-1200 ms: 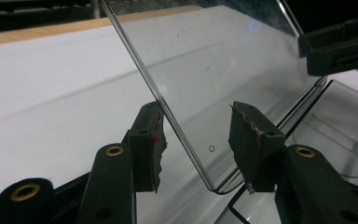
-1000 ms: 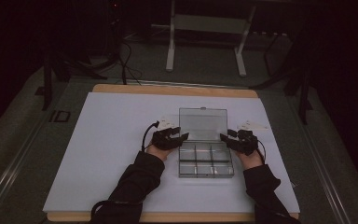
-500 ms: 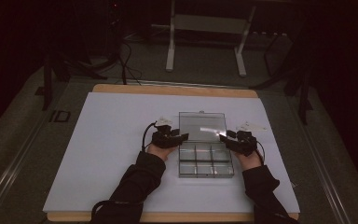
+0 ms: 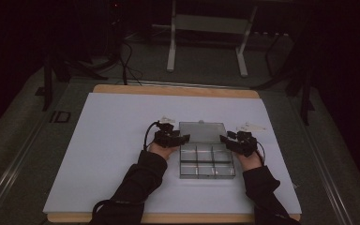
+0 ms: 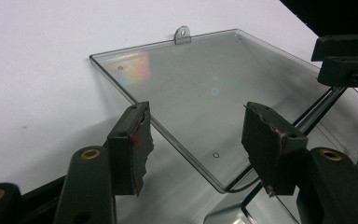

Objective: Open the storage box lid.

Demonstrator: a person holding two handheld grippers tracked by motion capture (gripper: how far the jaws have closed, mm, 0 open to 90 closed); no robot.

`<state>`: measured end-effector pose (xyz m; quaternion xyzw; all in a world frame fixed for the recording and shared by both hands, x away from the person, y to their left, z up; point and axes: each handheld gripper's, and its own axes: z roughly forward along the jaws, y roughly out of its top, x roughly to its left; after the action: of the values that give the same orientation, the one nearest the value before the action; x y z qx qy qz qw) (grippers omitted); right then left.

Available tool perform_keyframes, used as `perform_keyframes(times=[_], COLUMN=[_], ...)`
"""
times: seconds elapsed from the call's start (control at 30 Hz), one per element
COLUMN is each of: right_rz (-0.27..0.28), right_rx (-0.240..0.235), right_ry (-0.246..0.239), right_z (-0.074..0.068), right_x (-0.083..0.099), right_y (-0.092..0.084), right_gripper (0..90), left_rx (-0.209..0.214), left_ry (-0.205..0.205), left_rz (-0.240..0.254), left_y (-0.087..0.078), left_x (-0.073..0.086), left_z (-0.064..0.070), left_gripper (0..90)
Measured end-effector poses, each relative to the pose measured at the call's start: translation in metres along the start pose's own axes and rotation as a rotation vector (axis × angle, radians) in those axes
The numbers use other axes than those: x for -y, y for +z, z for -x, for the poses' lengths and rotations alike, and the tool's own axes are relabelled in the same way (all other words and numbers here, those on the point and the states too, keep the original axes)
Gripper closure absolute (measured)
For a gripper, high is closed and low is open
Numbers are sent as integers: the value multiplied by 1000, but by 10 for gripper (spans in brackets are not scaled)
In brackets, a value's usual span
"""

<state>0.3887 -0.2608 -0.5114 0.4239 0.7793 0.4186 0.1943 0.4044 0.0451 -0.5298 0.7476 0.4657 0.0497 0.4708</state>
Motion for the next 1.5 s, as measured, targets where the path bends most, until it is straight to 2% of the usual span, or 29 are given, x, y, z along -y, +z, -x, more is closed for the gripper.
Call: perform_keyframes(times=[0.07,0.13,0.27,0.4,0.47,0.53,0.6,0.67,0.73,0.8,0.87,1.0,1.07,1.1,1.23,1.37,1.5], right_rz=[0,-4,-9,-20,-27,-37,-40,-41,-30,-27,-24,-18,-19,-21,-16,-14,-11], right_rx=[0,0,2,-9,-21,-23,-30,-24,-28,-42,-58,-54,-58,-64,-61,-55,-56], right_ry=[0,-5,-8,-17,-24,-27,-31,-33,-21,-28,-32,-48,-48,-47,-52,-71,-76], right_z=[0,0,0,0,1,0,-1,-2,-2,-2,-3,-5,-6,-6,-6,-6,-6], right_x=[0,-1,-2,-5,-6,-8,-10,-11,-12,-13,-15,-16,-17,-17,-16,-14,-12], right_y=[0,1,0,-2,-2,-3,-3,-4,-5,-6,-8,-10,-11,-11,-15,-19,-27], right_gripper=[559,557,546,501,478,444,391,347,289,222,198,156,157,157,158,158,158], left_rx=[1,-6,-7,-7,-12,-8,-4,20,28,47,48,63,65,69,99,104,88], left_ry=[2,26,41,107,142,153,151,151,149,167,185,209,216,239,256,263,285], left_rz=[1,4,5,18,12,13,27,31,29,28,28,39,41,36,36,34,29], left_y=[0,0,-2,-10,-12,-15,-17,-18,-19,-20,-22,-26,-26,-27,-29,-33,-41], left_x=[0,0,-2,-6,-7,-8,-9,-10,-11,-11,-12,-13,-13,-12,-9,-4,0], left_z=[0,1,2,9,13,16,18,19,21,23,27,32,34,37,39,40,41], left_gripper=[440,442,442,440,395,370,294,270,185,148,88,88,88,88,88,88,88])
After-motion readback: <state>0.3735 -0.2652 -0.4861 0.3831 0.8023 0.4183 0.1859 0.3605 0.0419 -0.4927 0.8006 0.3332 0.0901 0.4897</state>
